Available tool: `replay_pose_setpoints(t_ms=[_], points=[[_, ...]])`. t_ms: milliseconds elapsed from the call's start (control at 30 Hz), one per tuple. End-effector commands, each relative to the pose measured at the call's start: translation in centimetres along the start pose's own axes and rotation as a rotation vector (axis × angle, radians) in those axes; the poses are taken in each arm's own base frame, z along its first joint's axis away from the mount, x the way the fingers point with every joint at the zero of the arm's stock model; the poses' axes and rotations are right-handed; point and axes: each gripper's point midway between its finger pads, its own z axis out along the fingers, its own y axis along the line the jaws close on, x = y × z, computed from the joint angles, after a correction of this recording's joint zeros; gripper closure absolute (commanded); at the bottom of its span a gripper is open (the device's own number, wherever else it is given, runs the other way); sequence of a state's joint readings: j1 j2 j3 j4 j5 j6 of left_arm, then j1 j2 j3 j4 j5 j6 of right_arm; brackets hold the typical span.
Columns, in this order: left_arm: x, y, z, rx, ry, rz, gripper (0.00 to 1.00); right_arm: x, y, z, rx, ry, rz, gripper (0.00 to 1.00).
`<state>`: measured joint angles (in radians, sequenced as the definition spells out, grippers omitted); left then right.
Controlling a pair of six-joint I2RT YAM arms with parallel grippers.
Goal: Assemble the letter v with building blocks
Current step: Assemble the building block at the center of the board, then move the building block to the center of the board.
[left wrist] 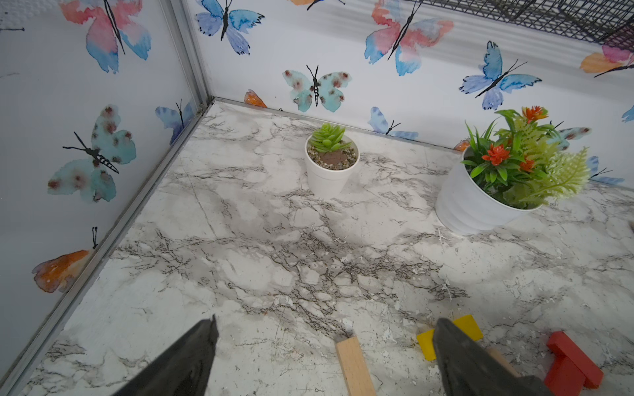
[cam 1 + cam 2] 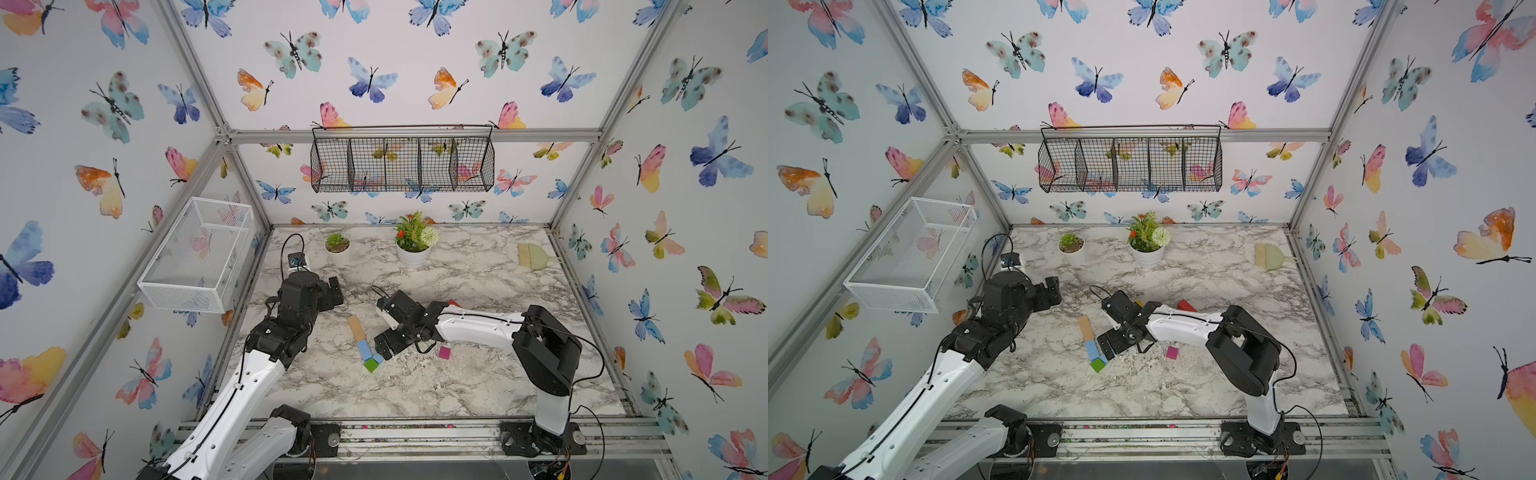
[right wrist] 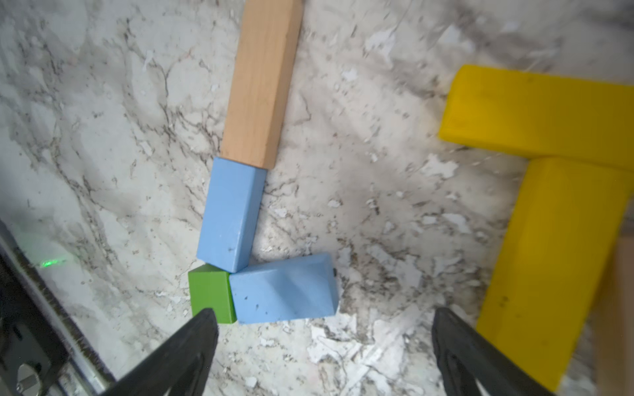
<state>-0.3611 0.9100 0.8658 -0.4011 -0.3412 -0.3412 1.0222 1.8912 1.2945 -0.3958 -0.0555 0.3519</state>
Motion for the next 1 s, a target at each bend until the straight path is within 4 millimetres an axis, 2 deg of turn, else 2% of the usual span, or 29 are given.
replay_pose_setpoints(t_ms=[0,200,533,700,967], points=[[0.2,0.1,0.1,0.004,-0.001,0.003,0.02,-0.4,-2.8,-1.7,0.157,-0.003,-0.052,0.01],[0.2,0.1,0.2,0.002,0.000,0.002,0.02,-0.2,-4.5,-0.4,0.186,0.024,-0.047,0.02],[0.4,0.0,0.3,0.006,0.005,0.004,0.02,0.2,-6.1,0.5,0.203,0.046,-0.020,0.02],[0.4,0.0,0.3,0.008,0.007,0.005,0.02,-0.4,-7.7,0.5,0.274,0.037,-0.019,0.02],[0.4,0.0,0.2,0.008,0.004,0.004,0.02,-1.0,-9.7,1.7,0.354,0.067,-0.031,0.02]])
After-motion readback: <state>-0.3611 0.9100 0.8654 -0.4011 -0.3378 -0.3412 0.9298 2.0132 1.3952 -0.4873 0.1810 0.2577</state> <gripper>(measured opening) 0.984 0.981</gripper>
